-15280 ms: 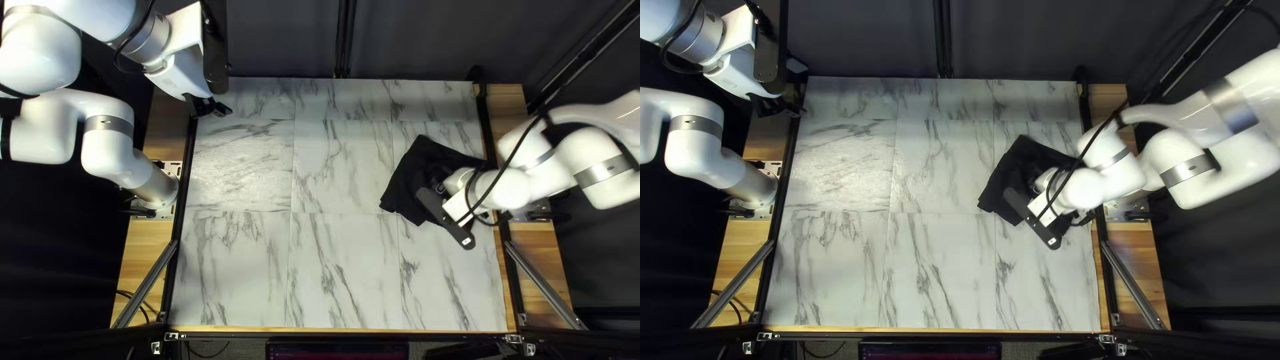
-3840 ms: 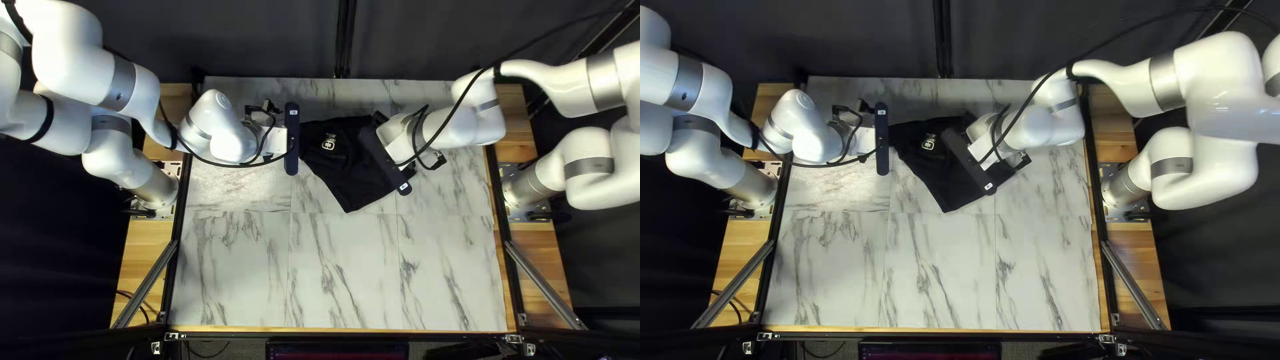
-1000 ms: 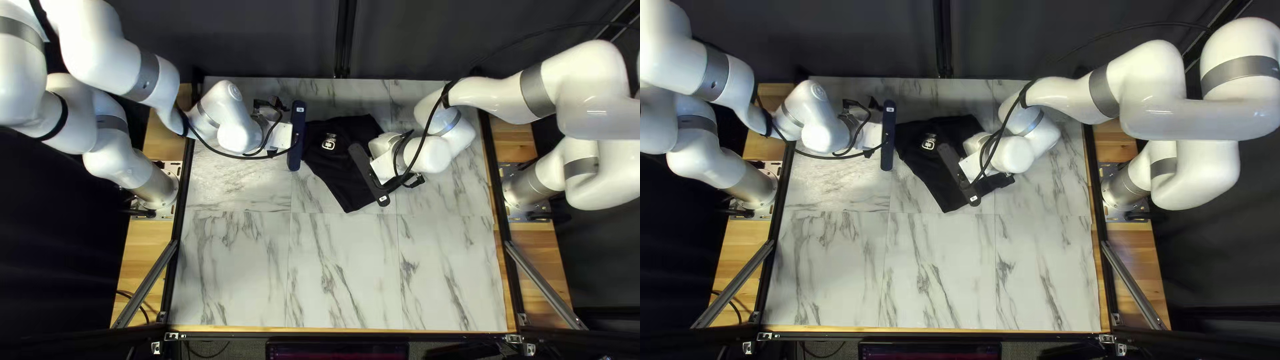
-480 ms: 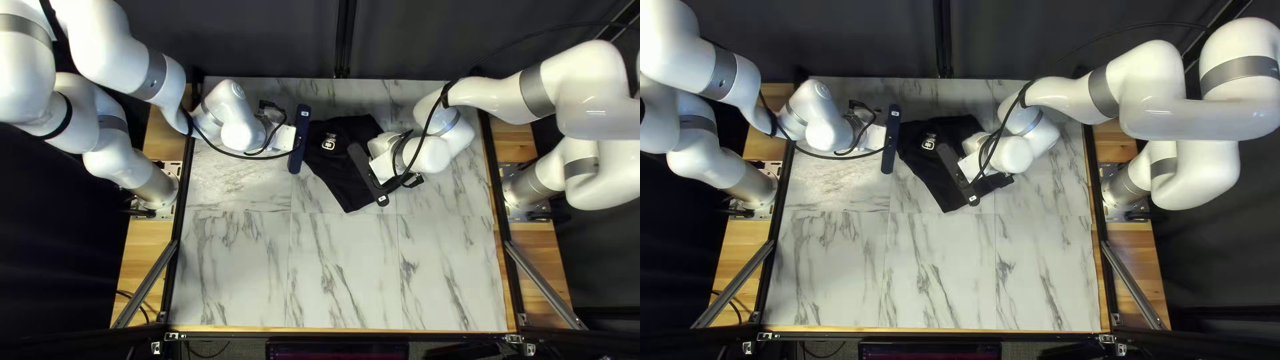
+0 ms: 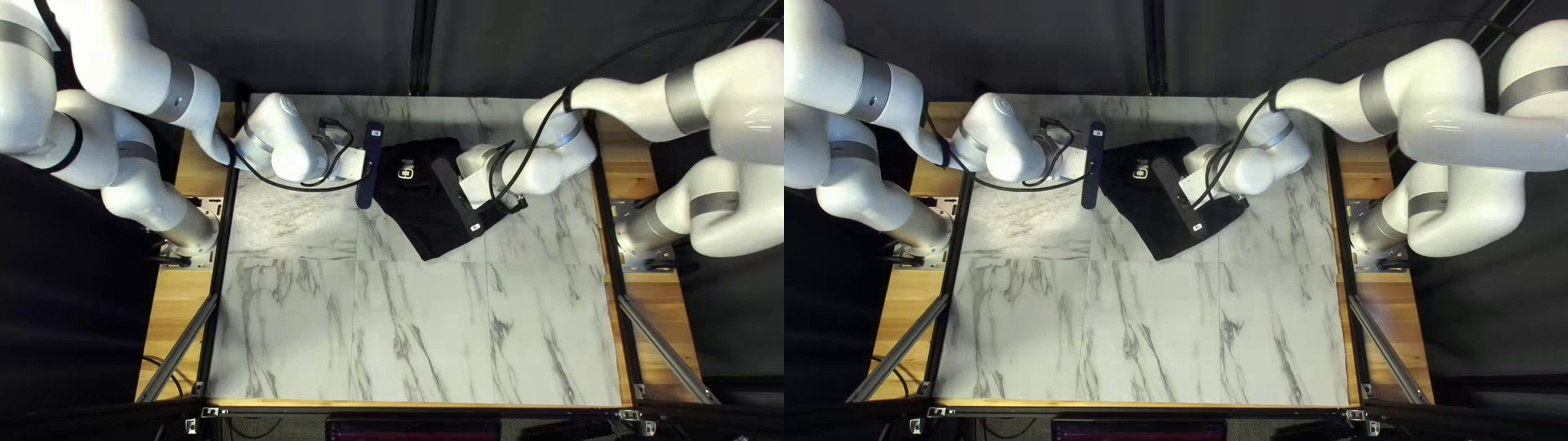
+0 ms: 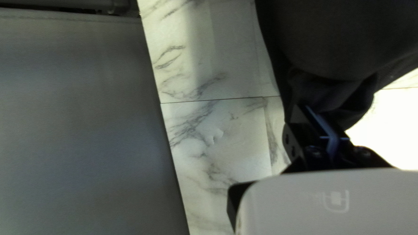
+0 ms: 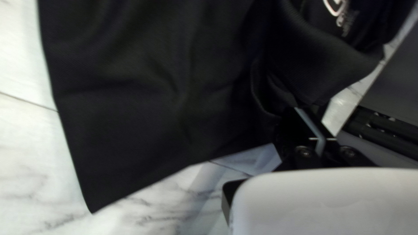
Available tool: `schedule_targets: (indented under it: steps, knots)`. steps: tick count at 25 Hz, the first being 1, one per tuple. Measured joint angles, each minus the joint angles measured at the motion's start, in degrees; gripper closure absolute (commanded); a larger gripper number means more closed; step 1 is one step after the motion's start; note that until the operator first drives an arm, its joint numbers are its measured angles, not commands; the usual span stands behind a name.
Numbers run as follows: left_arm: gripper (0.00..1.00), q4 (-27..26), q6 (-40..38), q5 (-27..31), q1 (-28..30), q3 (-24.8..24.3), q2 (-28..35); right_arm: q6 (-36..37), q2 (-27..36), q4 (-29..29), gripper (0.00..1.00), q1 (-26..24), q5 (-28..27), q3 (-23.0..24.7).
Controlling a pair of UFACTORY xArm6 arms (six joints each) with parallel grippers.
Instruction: Fold t-shirt
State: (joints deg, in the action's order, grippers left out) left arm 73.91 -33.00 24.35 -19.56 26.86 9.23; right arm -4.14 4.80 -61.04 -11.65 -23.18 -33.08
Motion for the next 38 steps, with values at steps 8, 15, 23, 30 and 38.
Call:
schedule_targets:
  steps: [8, 15, 23, 30, 38]
  knots:
    - [1.00, -6.4, 5.6, 2.2, 2.1, 0.9, 4.3, 6.4, 3.1, 2.3, 1.00, -3.1, 0.1, -0.1]
    - [1.00, -10.3, 8.2, 3.4, 4.9, 3.8, 4.3, 10.3, 6.4, 4.1, 1.00, -4.5, -0.6, 0.9]
    - [1.00, -12.7, 9.2, 6.1, 8.7, 6.2, 4.7, 13.8, 10.9, 6.8, 1.00, -4.0, -3.0, 2.1]
    - [1.00, -13.9, 9.0, 8.9, 11.7, 8.1, 5.3, 14.8, 14.3, 8.4, 1.00, -1.3, -6.4, 2.5]
    - [1.00, -15.1, 9.9, 11.0, 13.9, 10.4, 5.4, 14.1, 16.7, 8.6, 1.00, 1.7, -9.3, 2.5]
